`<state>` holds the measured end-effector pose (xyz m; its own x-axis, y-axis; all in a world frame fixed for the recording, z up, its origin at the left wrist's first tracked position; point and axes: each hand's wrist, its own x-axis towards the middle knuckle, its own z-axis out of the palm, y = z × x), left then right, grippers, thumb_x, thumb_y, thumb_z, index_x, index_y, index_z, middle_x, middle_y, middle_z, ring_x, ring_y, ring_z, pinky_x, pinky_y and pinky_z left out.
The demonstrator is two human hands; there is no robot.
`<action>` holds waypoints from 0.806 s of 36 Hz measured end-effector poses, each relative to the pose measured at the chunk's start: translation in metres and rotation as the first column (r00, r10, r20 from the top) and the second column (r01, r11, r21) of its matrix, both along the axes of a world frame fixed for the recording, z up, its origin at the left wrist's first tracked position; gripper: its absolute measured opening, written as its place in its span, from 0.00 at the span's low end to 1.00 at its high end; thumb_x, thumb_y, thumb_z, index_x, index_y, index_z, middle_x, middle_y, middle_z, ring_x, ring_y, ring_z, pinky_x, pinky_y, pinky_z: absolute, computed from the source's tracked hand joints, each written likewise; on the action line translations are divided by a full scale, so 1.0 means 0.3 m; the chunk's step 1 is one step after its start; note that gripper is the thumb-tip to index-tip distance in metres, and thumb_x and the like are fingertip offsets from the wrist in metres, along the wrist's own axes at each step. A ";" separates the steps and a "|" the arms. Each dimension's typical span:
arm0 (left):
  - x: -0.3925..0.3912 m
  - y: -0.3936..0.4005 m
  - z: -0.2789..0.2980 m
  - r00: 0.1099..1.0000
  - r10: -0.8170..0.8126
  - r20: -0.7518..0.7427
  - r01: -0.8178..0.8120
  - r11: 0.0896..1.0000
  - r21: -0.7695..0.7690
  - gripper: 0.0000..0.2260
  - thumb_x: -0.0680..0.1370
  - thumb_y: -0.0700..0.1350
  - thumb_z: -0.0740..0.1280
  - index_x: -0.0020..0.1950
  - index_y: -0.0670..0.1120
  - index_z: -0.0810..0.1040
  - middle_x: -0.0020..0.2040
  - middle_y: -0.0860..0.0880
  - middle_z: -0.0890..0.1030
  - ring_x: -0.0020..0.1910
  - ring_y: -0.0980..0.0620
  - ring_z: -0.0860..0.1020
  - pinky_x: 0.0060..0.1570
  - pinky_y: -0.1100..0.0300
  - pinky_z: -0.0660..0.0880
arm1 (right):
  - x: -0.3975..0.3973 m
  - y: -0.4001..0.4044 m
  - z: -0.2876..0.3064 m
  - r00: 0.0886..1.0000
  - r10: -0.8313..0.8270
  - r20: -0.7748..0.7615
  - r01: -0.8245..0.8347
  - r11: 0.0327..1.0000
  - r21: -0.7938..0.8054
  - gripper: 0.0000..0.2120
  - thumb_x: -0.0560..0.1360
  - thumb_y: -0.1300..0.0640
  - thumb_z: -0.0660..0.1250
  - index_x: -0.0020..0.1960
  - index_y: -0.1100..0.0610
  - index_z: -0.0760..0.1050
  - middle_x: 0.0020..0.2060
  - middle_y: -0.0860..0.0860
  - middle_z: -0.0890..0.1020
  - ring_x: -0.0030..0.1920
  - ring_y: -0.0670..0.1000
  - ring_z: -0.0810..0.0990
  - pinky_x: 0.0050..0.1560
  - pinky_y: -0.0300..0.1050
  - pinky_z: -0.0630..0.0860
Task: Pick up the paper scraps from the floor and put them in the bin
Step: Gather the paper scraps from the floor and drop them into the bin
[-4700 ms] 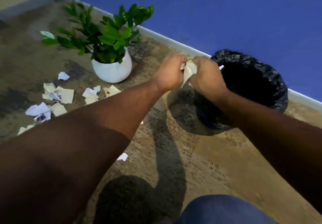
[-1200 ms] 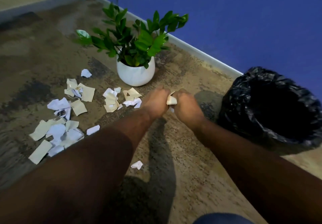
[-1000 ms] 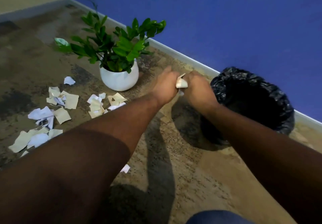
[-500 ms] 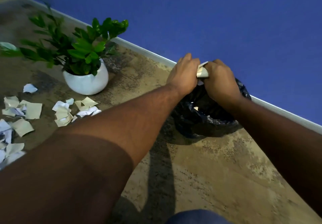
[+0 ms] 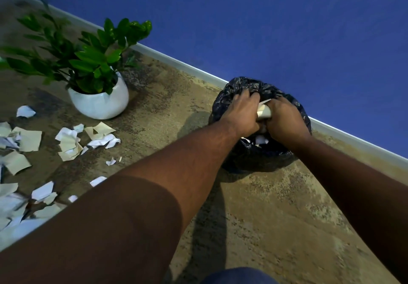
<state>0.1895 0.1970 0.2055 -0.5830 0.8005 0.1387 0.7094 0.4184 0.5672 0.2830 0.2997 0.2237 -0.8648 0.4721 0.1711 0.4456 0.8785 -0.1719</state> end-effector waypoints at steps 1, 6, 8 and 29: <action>-0.001 -0.003 -0.002 1.000 -0.006 0.012 0.007 1.000 -0.014 0.32 0.67 0.46 0.78 0.67 0.45 0.68 0.63 0.44 0.69 0.62 0.45 0.68 0.58 0.47 0.73 | -0.001 0.002 -0.003 1.000 -0.003 0.022 0.004 1.000 -0.009 0.12 0.69 0.64 0.73 0.51 0.60 0.76 0.48 0.57 0.76 0.42 0.55 0.73 0.42 0.45 0.67; -0.025 -0.030 -0.011 0.999 -0.020 -0.026 0.018 0.999 -0.042 0.41 0.67 0.55 0.77 0.74 0.47 0.63 0.68 0.46 0.70 0.66 0.45 0.66 0.62 0.46 0.70 | -0.022 0.008 -0.017 0.978 -0.038 0.204 0.055 0.996 -0.075 0.30 0.68 0.56 0.78 0.66 0.58 0.71 0.58 0.56 0.77 0.55 0.58 0.78 0.54 0.53 0.78; -0.046 -0.055 -0.015 0.999 -0.004 -0.042 0.003 0.999 -0.040 0.41 0.68 0.59 0.75 0.75 0.48 0.62 0.69 0.46 0.69 0.68 0.45 0.65 0.65 0.45 0.68 | -0.041 0.006 -0.016 0.970 -0.069 0.235 0.101 0.987 -0.124 0.31 0.70 0.57 0.76 0.70 0.56 0.69 0.61 0.56 0.76 0.59 0.58 0.77 0.58 0.54 0.78; -0.452 -0.720 -0.238 0.899 0.428 -0.088 -0.437 0.890 -0.128 0.24 0.77 0.57 0.65 0.68 0.45 0.69 0.66 0.41 0.71 0.68 0.39 0.67 0.64 0.46 0.68 | -0.623 -0.571 -0.178 0.960 0.265 0.093 -0.255 0.961 -0.110 0.18 0.73 0.57 0.70 0.63 0.57 0.76 0.56 0.57 0.79 0.56 0.59 0.79 0.47 0.41 0.69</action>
